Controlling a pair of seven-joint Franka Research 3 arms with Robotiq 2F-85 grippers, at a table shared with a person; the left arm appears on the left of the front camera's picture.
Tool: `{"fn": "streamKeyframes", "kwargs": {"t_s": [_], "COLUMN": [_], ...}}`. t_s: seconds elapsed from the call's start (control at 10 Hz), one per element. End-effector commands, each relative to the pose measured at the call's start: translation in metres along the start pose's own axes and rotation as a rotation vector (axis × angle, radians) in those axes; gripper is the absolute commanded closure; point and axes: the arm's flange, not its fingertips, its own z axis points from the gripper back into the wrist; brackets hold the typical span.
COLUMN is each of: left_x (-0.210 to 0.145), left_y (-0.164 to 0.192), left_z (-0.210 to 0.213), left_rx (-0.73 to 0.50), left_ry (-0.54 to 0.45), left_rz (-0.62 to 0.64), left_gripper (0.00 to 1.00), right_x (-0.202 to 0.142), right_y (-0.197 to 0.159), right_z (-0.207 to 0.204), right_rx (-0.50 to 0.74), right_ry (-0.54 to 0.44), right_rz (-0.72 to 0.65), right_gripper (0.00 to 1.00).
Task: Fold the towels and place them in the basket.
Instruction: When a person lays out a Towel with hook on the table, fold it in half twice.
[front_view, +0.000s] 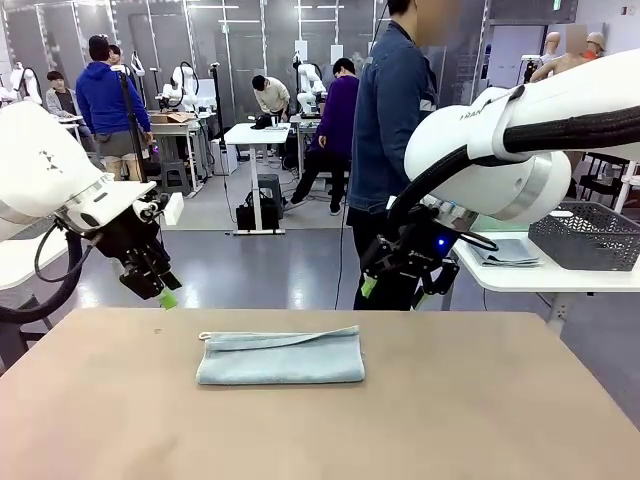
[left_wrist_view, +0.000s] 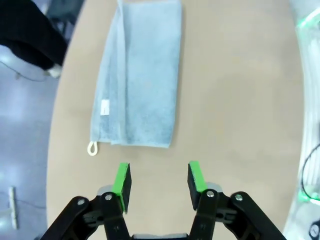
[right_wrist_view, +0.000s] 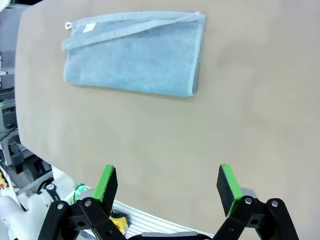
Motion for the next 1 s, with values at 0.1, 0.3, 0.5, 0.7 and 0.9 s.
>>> {"fn": "streamKeyframes", "kwargs": {"t_s": [0.1, 0.3, 0.5, 0.7, 0.9], "left_x": [-0.031, -0.053, -0.072, -0.08, -0.088], "left_y": [0.008, 0.014, 0.018, 0.022, 0.026], "left_z": [0.008, 0.013, 0.012, 0.008, 0.012], "left_rx": [-0.077, -0.12, -0.162, -0.196, -0.196], "left_ry": [-0.26, -0.411, -0.519, -0.587, -0.579], "left_rz": [0.037, 0.038, 0.005, 0.006, 0.06], "left_gripper": [0.41, 0.41, 0.41, 0.41, 0.41], "right_x": [0.001, 0.001, 0.001, 0.0, 0.002], "right_y": [-0.002, -0.002, -0.002, -0.001, 0.015], "right_z": [0.002, 0.002, 0.002, 0.0, -0.005], "right_rx": [-0.023, -0.023, -0.023, -0.007, -0.048], "right_ry": [0.002, 0.002, 0.002, 0.001, -0.055], "right_rz": [0.006, 0.006, 0.006, 0.005, -0.032], "right_gripper": [0.0, 0.0, 0.0, 0.0, 0.0]}}
